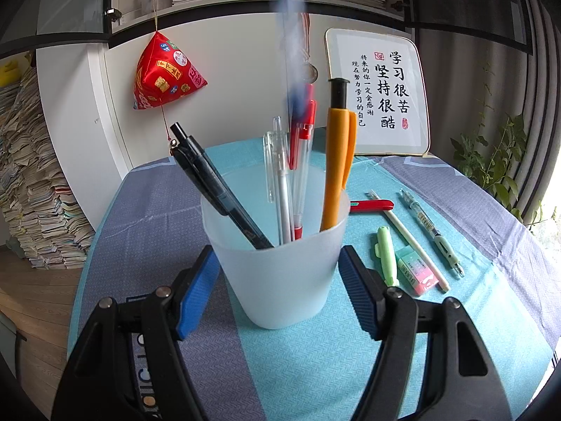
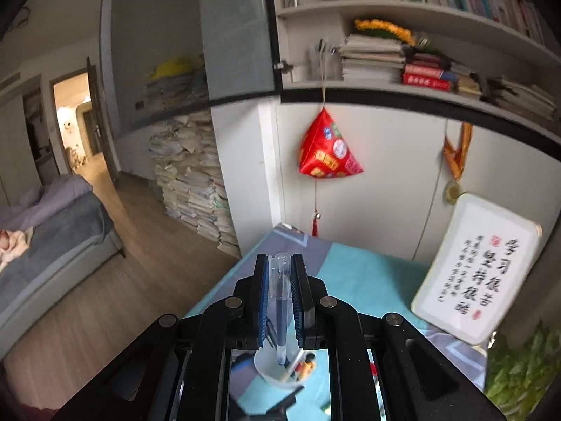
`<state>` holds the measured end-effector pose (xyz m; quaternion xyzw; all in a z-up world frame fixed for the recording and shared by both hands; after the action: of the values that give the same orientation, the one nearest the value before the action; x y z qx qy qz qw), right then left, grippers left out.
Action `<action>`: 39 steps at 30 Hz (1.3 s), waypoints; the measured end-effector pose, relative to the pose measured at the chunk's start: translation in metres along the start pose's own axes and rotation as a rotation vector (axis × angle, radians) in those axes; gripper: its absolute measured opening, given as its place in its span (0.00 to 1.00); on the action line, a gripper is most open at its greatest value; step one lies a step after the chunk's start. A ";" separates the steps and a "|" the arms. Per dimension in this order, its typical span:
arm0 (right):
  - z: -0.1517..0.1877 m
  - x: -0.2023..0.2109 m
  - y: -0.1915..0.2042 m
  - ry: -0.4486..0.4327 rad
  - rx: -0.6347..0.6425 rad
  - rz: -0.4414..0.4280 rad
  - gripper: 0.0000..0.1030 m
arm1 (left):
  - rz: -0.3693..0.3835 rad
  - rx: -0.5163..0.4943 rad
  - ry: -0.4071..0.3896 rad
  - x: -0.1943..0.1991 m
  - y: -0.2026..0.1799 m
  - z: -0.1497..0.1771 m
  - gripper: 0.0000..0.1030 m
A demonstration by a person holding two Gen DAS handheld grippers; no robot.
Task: Organize stationery
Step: 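Lower the blue gel pen into the cup and open the right tool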
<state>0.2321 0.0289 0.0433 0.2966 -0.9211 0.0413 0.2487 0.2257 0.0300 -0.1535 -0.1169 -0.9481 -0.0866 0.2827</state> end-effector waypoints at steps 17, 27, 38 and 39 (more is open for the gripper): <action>0.053 -0.072 -0.023 0.157 -0.044 -0.036 0.12 | -0.001 -0.005 0.002 -0.002 -0.001 0.001 0.67; 0.057 -0.042 -0.038 0.175 -0.102 -0.050 0.13 | 0.000 -0.004 0.004 -0.001 -0.002 0.001 0.67; 0.125 -0.018 -0.162 0.388 -0.297 0.333 0.13 | 0.000 -0.003 0.004 -0.001 -0.003 0.000 0.67; 0.134 -0.021 -0.168 0.413 -0.311 0.342 0.13 | 0.000 -0.003 0.004 -0.001 -0.003 0.000 0.67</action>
<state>0.2841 -0.1281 -0.0962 0.0808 -0.8830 0.0005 0.4624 0.2256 0.0273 -0.1547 -0.1172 -0.9474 -0.0885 0.2845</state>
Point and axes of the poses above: each gripper's, at about its wrist camera, not at the fingertips, and x roughly against the way its jaws point, y to its left, z to its underside, the point moved 6 cm from there along -x, roughly the way its jaws point, and after that the axes turned 3 degrees about -x, right-handed, at the moved point
